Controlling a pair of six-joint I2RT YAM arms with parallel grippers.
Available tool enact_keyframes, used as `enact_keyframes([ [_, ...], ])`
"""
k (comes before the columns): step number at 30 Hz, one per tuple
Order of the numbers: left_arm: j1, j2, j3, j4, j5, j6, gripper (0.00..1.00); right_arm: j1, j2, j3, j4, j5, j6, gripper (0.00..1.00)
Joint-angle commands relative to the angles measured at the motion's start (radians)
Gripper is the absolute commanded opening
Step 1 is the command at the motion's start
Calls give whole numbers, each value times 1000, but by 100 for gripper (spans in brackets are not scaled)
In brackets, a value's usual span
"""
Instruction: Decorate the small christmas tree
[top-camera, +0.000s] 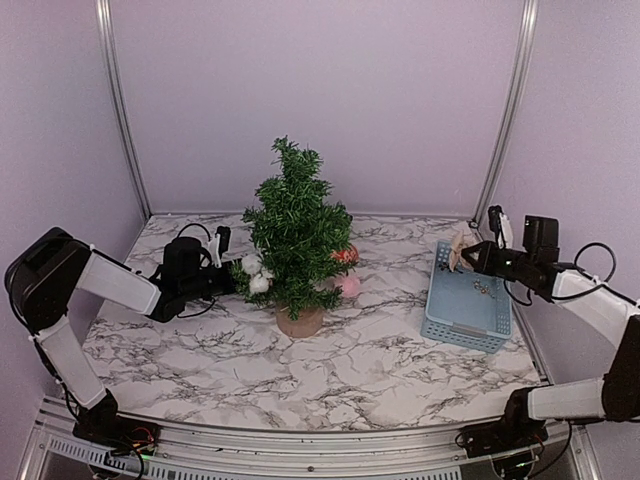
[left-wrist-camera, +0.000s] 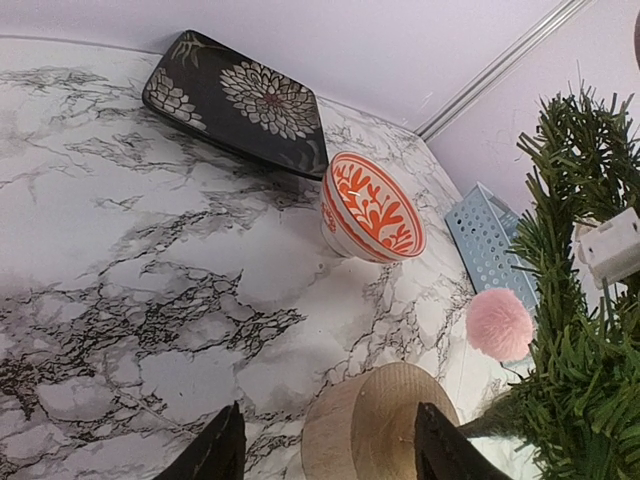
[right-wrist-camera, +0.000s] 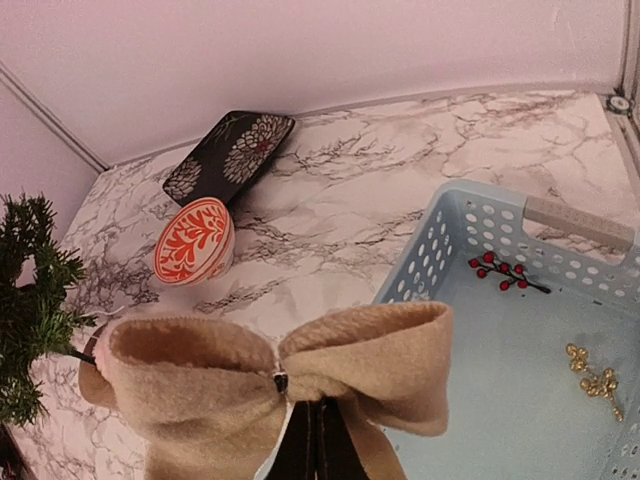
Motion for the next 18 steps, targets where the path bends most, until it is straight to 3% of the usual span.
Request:
enact_keyframes([
  [1,1,-45,-14,2,-10,33,58,99,-76,89,-16,-43,-147,0],
  [8,1,-62,-28,3,-10,27,58,375,-178,113,17,32,-292,0],
  [18,-1,-71,-24,3,-8,24,58,776,-113,173,3,239,-377,0],
])
